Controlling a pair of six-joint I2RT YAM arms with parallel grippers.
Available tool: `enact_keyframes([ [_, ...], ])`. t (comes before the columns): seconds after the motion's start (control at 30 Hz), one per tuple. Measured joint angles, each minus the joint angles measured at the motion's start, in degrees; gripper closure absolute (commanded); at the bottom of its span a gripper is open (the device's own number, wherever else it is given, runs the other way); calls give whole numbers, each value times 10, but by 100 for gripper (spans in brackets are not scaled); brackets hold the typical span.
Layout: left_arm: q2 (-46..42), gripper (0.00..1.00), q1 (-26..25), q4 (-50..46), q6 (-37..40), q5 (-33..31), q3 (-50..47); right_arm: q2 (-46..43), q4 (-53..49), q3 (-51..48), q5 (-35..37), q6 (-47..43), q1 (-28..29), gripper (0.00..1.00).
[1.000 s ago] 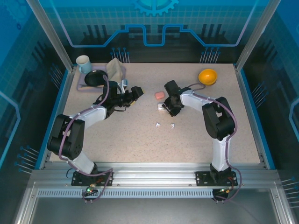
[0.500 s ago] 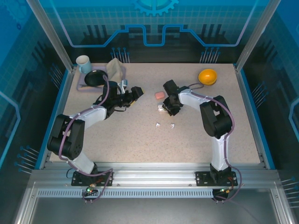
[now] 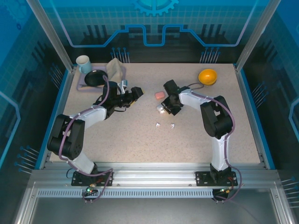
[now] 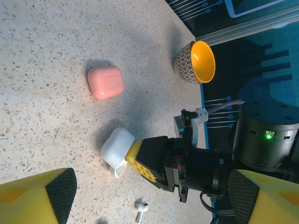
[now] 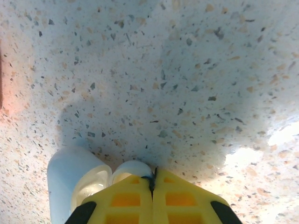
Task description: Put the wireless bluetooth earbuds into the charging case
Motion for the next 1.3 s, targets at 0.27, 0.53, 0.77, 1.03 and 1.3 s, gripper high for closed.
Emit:
enact_keyframes([
  [0.27,1,11,0,-44,16,17,15,-45,5,-36,-9,-105,-12,100],
  [0.53,27,9,0,-122,15,55,88,-125,28,-58,-31,-263,-28,100],
  [0.77,73,9,-1,-221,85,151,190,-135,37,-50,-125,-474,-44,100],
  [1.03,137,18,-5,-362,208,273,262,-134,37,-29,-282,-654,-61,100],
  [1.3,147,30,-29,-475,318,360,299,-131,26,0,-382,-722,-63,100],
])
